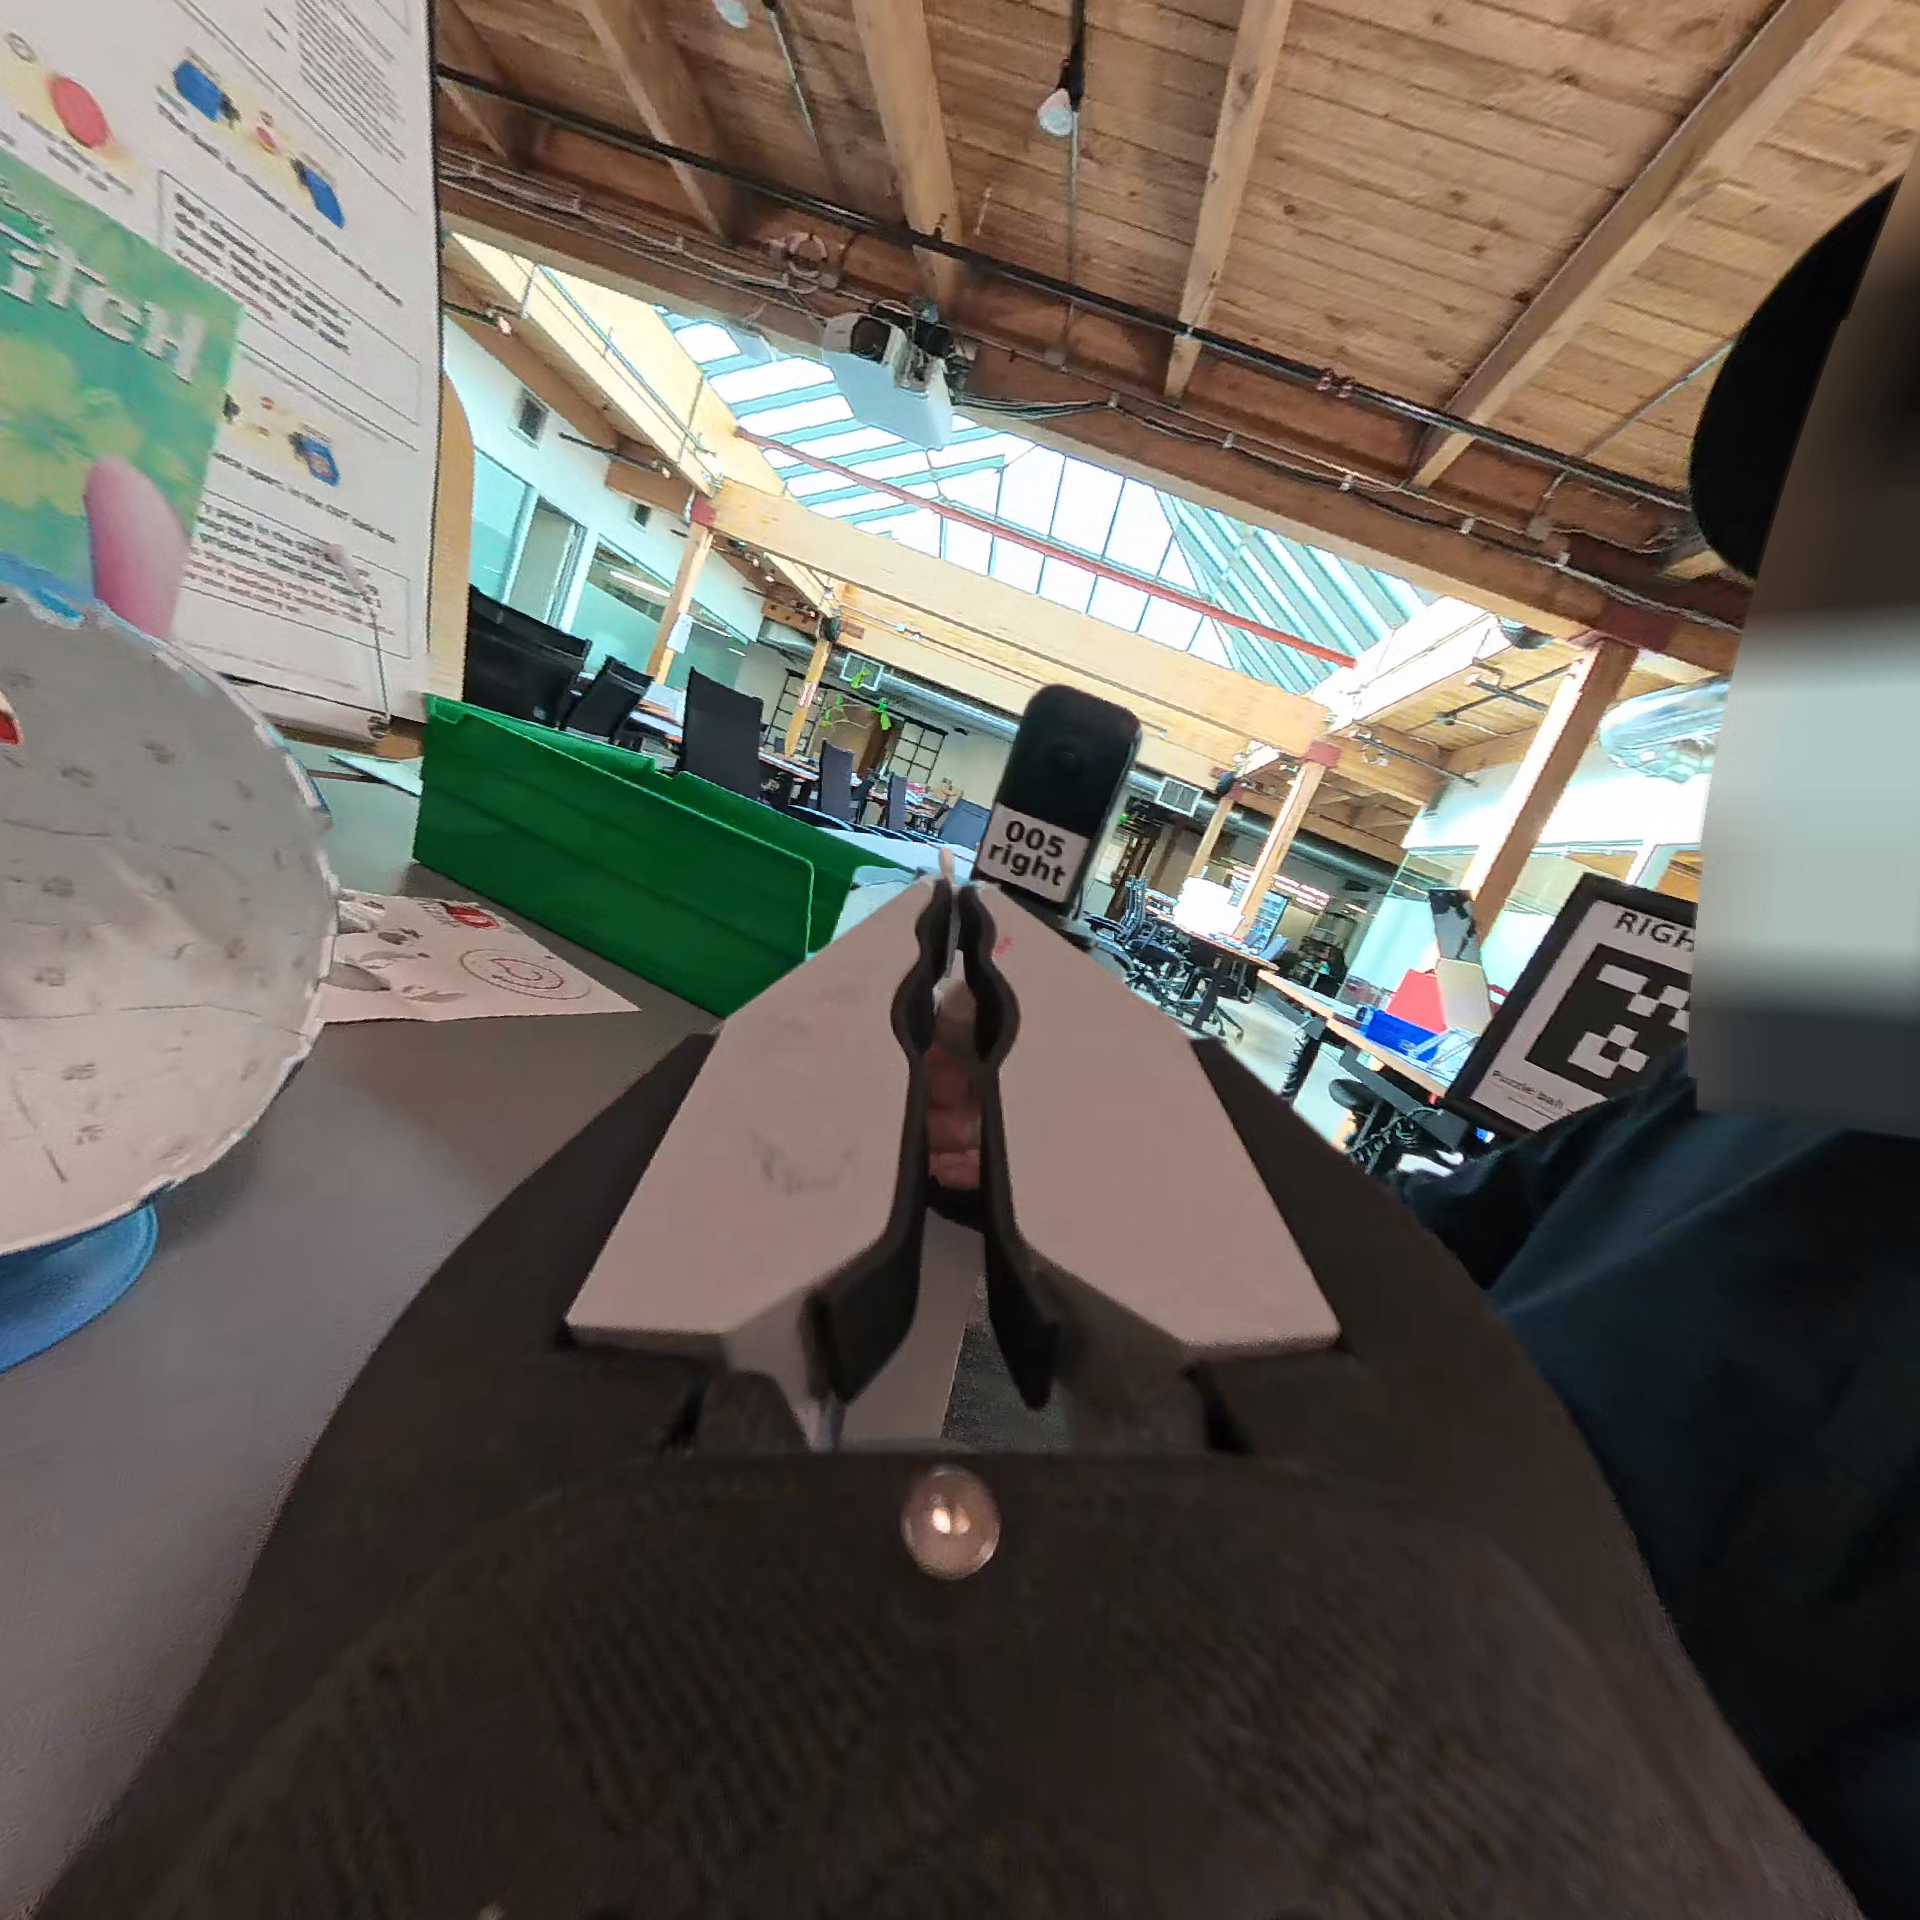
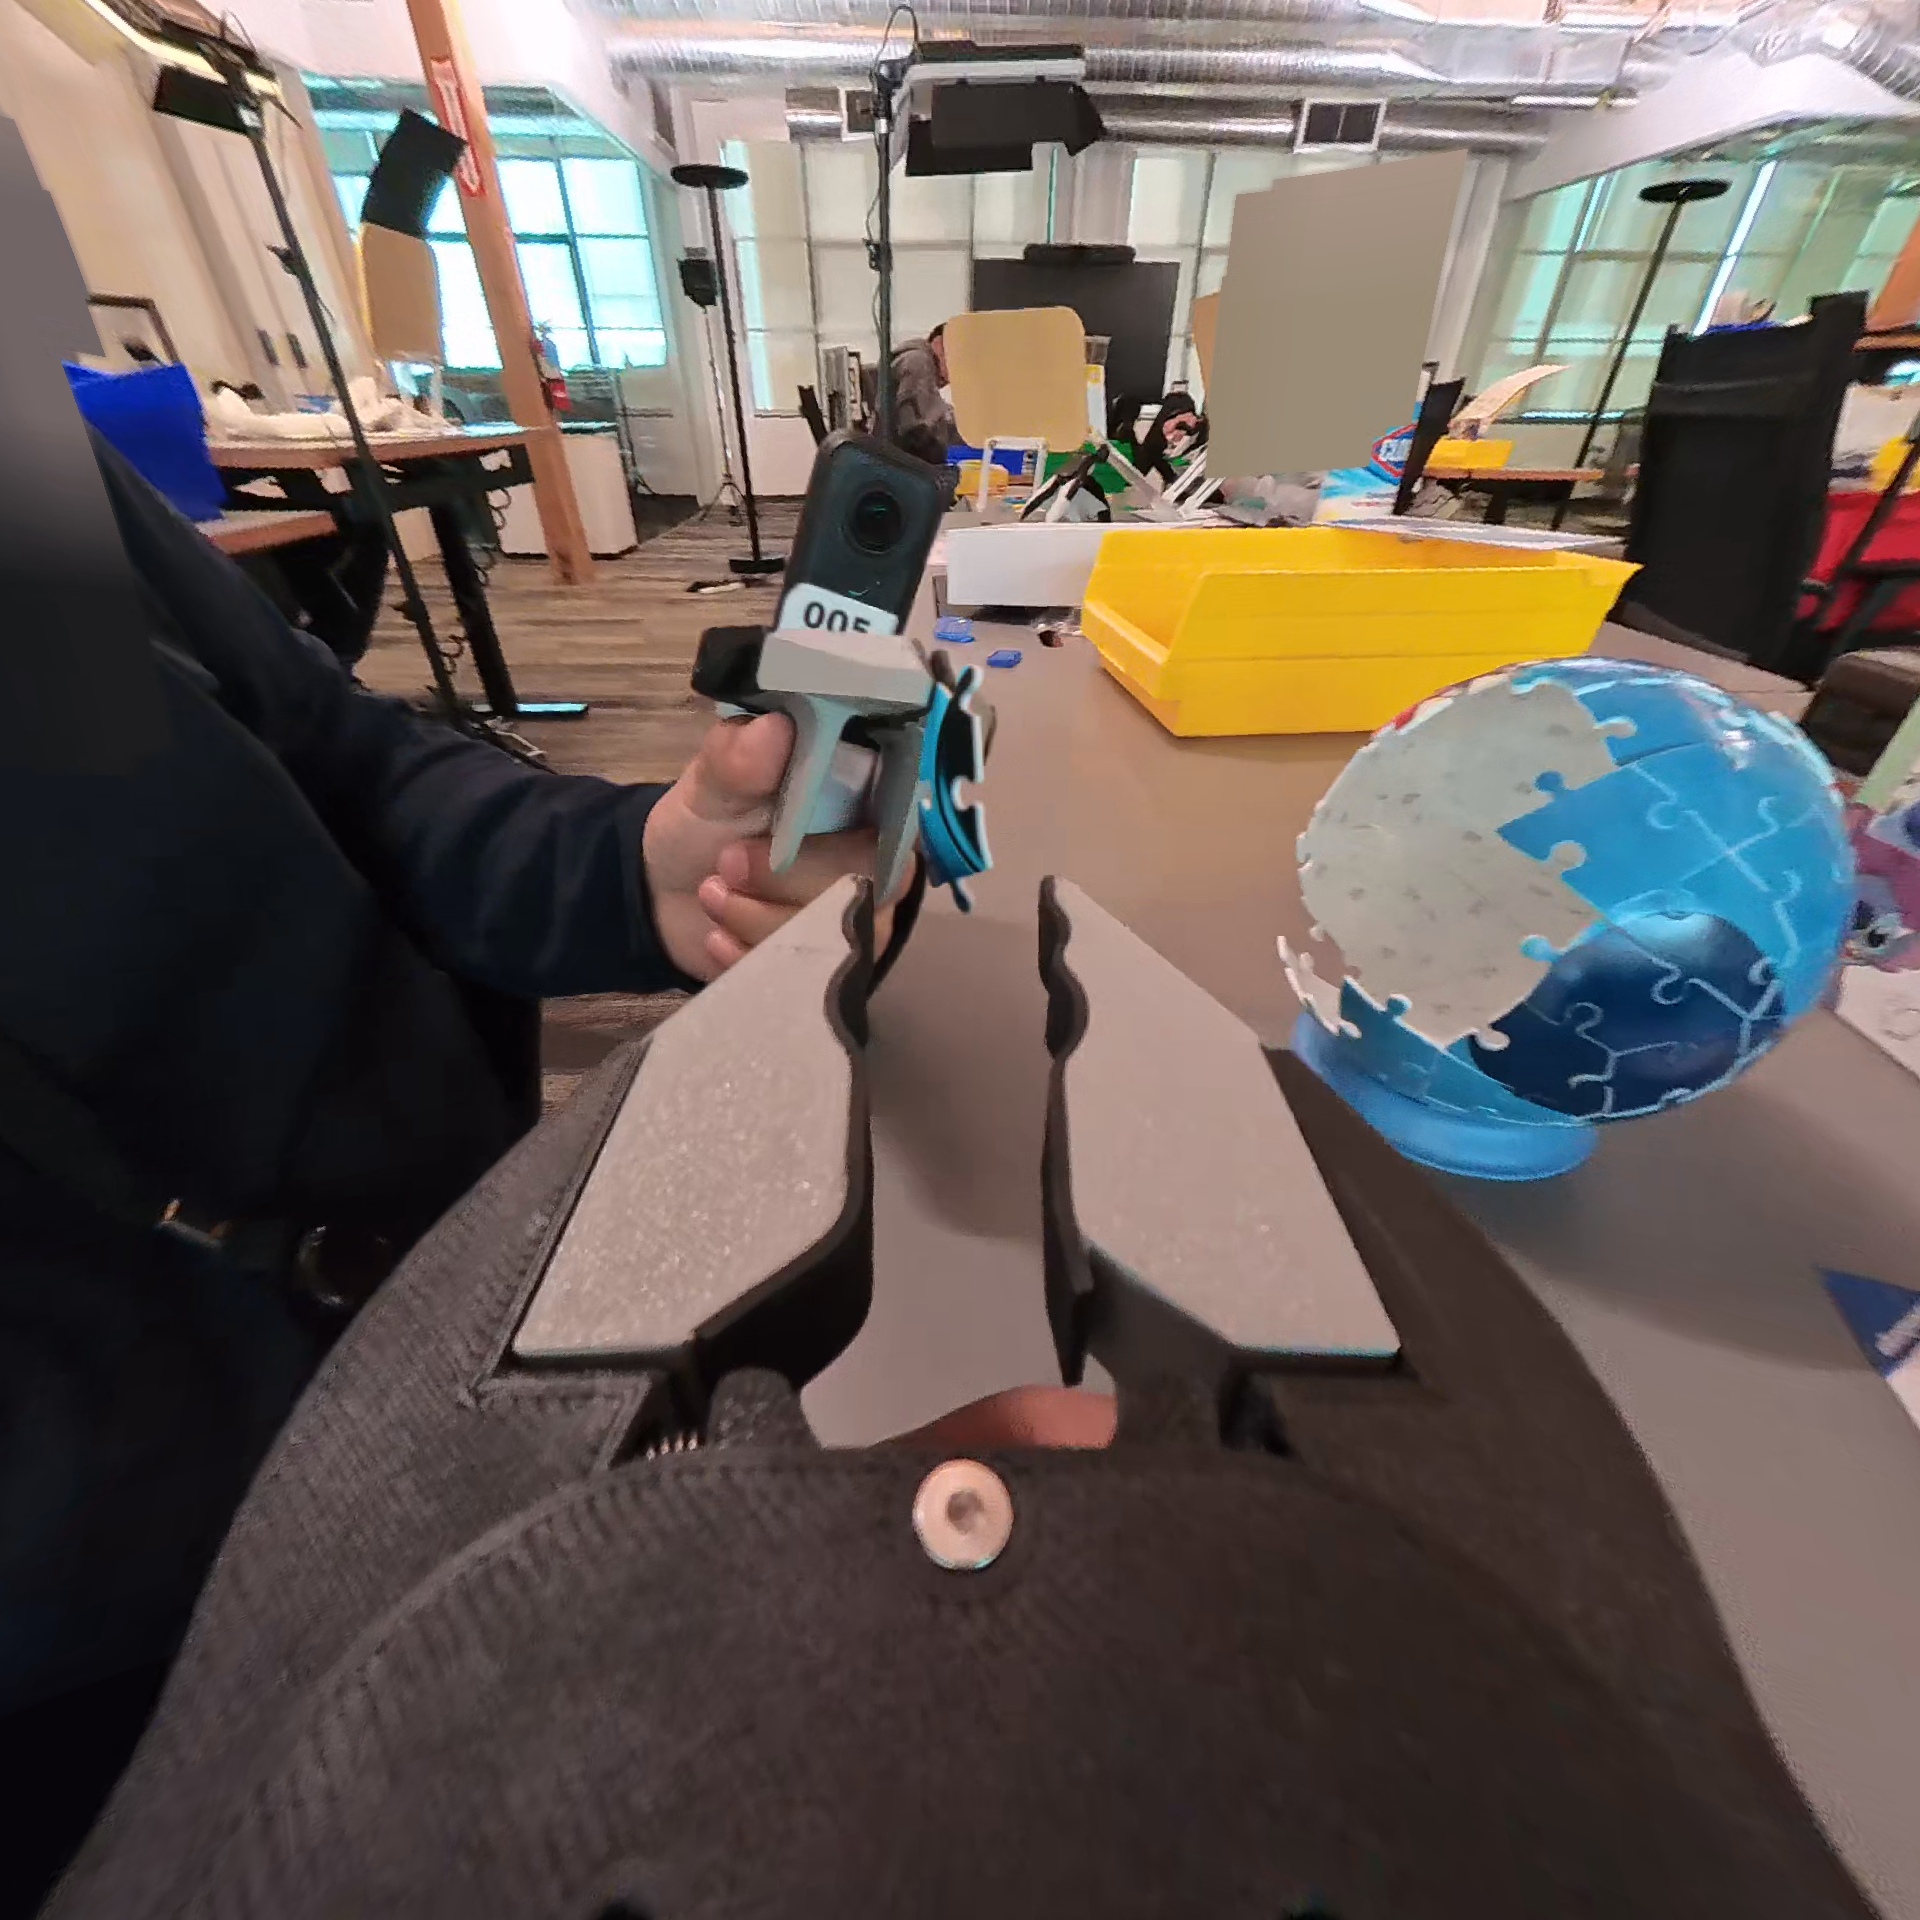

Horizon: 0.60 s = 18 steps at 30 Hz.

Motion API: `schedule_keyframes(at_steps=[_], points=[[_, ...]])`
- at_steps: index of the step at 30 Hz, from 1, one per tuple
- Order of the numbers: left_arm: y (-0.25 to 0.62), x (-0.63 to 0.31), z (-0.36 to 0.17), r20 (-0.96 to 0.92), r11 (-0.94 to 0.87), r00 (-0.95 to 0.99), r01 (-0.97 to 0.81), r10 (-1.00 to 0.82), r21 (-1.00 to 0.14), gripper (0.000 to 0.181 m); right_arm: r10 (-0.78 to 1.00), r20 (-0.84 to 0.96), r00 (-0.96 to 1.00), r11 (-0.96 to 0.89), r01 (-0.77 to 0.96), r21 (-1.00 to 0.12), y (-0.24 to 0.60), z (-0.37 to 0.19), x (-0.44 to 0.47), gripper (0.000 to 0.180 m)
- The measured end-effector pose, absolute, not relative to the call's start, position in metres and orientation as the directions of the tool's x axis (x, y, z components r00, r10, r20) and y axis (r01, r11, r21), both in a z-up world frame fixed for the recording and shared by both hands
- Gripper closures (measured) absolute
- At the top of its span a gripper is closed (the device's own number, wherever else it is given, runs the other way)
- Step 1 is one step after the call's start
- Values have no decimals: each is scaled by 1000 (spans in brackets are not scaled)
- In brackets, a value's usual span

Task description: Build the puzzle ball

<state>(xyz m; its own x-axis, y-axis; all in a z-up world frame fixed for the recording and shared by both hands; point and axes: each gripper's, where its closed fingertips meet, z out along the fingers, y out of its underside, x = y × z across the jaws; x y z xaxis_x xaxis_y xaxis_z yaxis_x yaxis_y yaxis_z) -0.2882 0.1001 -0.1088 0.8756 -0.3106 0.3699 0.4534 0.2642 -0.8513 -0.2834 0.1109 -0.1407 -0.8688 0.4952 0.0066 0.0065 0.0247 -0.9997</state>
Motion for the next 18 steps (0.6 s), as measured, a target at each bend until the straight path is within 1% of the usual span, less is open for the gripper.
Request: schedule_keyframes(at_steps=[4,7,8,9,10,12,15,17,18], points=[[100,-287,-109,353,275,876,446,-330,-852,181,440,2,-898,16,6,-1000,101,-139,-276,154],[104,-291,-111,346,254,886,427,-308,-868,181,451,0,-892,29,15,-999,102,-142,-279,169],[104,-292,-111,336,248,892,414,-302,-876,181,456,-8,-890,27,23,-999,104,-143,-281,170],[105,-293,-111,323,238,902,394,-287,-888,181,456,-20,-890,23,35,-999,105,-143,-281,164],[105,-294,-111,290,230,919,354,-268,-907,181,454,-33,-891,25,50,-998,106,-145,-282,156],[103,-299,-116,194,187,959,234,-207,-954,181,487,-34,-873,61,73,-995,113,-152,-288,150],[98,-296,-125,45,108,980,66,-191,-992,181,564,29,-825,122,49,-991,123,-159,-299,148],[97,-303,-135,-104,33,988,-101,-112,-994,181,611,83,-787,147,10,-989,128,-157,-305,148],[96,-309,-143,-180,-33,981,-183,-79,-983,181,625,95,-775,155,4,-988,130,-158,-306,147]])
